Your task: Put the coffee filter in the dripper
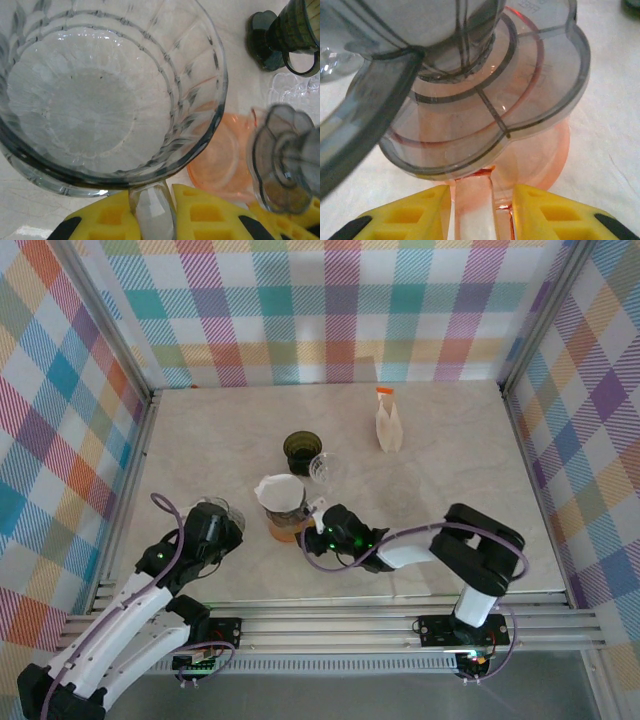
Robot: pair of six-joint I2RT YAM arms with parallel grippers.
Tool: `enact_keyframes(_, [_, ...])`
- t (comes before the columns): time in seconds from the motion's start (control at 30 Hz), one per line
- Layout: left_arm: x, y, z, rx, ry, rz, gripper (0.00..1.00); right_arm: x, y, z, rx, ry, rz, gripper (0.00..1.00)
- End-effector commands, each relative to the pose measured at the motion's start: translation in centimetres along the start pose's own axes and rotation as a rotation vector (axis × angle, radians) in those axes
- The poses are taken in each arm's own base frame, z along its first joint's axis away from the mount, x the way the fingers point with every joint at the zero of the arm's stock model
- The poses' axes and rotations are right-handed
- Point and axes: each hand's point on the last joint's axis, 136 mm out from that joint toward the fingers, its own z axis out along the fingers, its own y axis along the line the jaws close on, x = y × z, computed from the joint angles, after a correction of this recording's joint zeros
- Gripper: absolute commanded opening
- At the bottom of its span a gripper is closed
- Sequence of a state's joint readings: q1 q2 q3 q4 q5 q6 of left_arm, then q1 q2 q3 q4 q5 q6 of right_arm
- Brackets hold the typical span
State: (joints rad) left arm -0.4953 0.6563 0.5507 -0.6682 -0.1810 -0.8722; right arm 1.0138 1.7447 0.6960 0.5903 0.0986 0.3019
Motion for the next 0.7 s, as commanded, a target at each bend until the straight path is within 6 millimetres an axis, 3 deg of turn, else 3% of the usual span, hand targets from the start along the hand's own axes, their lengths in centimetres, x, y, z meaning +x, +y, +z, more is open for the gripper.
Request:
enact_keyframes(0.0, [0.1,1.2,-0.3,-0.029,-0.015,-0.016,0.0,-2.9,0.8,2.2,-0.05,-0.067,0.01,0.37])
enact_keyframes(0.17, [0.2,1.7,-1.1,-0.022,-0.023,-0.019,0.0,-5.0,0.5,5.6,-0.065,-0.077,0.039,0.37])
enact_keyframes(0.37, [0.5,1.7,-1.2,-0.013,-0.011,-0.014,0.0,-5.7,-0.2,8.7,-0.067,-0.032,0.074,0.37])
enact_keyframes(0.53, [0.7,1.1,-0.9,0.016,0.005,-0.01,0.0,-5.4,-0.4,9.1,-0.068,-0.017,0.087,0.42])
enact_keyframes(0.67, [1.1,0.4,-0.5,0.044,0.032,0.008,0.0,-5.1,-0.3,7.3,-0.075,-0.03,0.115,0.52])
